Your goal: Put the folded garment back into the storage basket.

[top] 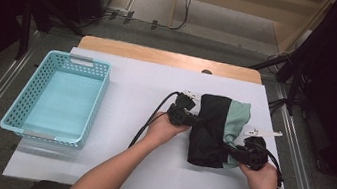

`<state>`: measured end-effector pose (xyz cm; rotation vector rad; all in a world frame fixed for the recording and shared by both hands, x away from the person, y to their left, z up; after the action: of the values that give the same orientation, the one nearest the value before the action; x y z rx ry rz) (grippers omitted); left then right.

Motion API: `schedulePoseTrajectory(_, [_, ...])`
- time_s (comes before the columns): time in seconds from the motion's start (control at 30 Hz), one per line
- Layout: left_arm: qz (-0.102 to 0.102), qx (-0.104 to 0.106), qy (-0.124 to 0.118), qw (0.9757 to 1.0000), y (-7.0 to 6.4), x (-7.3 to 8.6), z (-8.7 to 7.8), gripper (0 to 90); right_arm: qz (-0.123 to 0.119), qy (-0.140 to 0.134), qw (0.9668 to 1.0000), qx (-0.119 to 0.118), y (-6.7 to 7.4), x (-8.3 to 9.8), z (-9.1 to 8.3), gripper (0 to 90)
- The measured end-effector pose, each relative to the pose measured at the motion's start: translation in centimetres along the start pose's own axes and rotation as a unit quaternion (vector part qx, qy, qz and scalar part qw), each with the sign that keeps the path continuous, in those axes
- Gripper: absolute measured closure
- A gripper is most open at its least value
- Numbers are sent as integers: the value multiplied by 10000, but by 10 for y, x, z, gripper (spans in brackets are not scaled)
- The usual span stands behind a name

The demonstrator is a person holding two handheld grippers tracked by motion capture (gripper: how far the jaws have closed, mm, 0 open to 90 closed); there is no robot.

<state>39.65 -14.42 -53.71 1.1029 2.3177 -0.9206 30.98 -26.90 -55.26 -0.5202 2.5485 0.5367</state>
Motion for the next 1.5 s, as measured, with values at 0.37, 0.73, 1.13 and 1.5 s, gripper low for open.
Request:
schedulePoseTrajectory(0.37, [6, -46, -12, 10000, 1, 1, -24, 782, -121, -125, 9998, -117, 19, -11, -3, 784])
schedulePoseTrajectory(0.73, [-105, -10, -83, 9999, 7, 10, -52, 783, -267, -152, 9991, -297, 41, -22, 0, 784])
schedulePoseTrajectory(1.13, [-177, -97, -111, 9997, 12, 16, -68, 784, -419, -169, 9982, -405, 56, -30, 7, 784])
schedulePoseTrajectory(1.5, [-303, -237, -148, 9991, 19, 28, -83, 784, -578, -102, 9970, -505, 69, -36, 15, 783])
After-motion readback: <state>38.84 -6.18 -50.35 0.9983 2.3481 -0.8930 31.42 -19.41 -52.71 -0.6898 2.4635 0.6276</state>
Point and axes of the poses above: each handheld gripper's, and its own axes: z roughly forward along the jaws, x roughly out of its underside, y roughly to its left, the point moved 10 cm from there along z, roughly forward along the jaws, and after that the axes turned 6 degrees about y, right-handed, at the moved point
